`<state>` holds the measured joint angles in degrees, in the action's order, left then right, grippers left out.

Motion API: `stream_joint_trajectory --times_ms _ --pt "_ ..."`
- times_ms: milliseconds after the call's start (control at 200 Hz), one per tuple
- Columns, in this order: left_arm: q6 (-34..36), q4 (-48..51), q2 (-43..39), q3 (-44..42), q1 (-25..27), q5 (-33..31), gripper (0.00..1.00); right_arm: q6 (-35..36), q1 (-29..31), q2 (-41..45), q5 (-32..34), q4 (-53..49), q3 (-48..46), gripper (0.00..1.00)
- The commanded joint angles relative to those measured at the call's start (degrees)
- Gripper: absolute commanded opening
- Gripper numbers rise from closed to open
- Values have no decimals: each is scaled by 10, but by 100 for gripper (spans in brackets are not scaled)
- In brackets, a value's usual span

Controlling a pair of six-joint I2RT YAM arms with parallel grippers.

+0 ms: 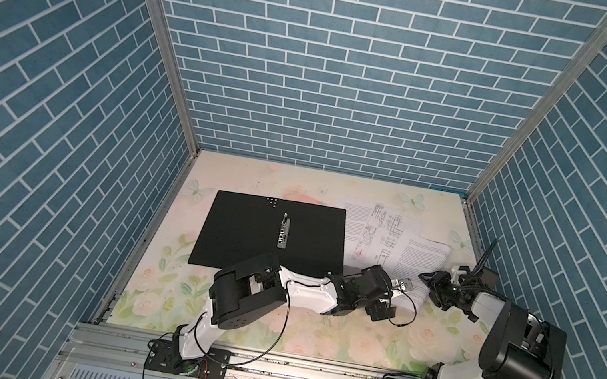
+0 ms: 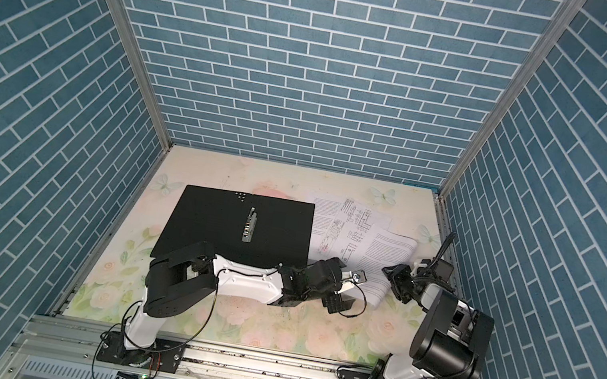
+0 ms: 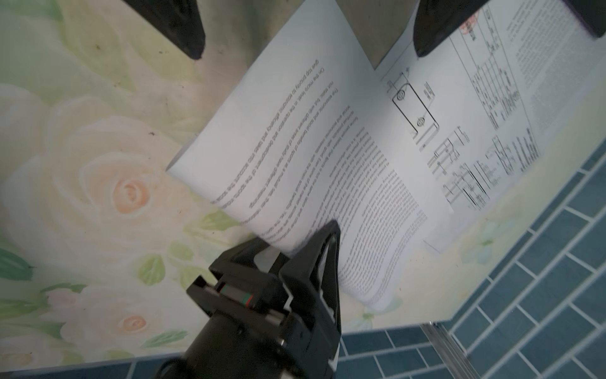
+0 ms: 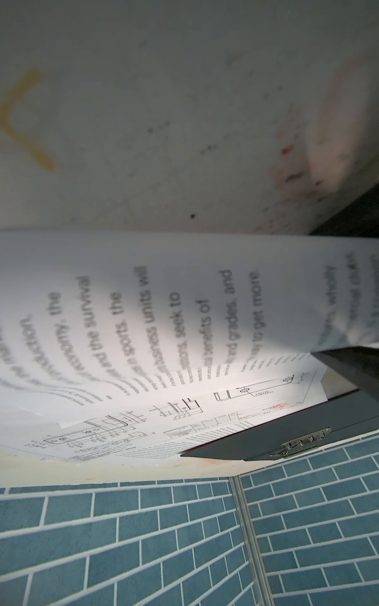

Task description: Put the files into the folder

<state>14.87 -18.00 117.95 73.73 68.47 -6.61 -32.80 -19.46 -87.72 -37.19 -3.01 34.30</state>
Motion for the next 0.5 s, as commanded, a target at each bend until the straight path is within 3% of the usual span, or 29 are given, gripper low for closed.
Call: stream_joint_trajectory --times_ms 0,250,490 --pt "52 -56 32 11 21 -37 100 -8 4 -21 60 -87 -19 50" --pt "82 -104 54 -8 38 0 98 -8 2 -23 65 -90 -16 50" --pt "90 -50 95 47 42 -56 93 -10 3 -25 66 -90 -16 50"
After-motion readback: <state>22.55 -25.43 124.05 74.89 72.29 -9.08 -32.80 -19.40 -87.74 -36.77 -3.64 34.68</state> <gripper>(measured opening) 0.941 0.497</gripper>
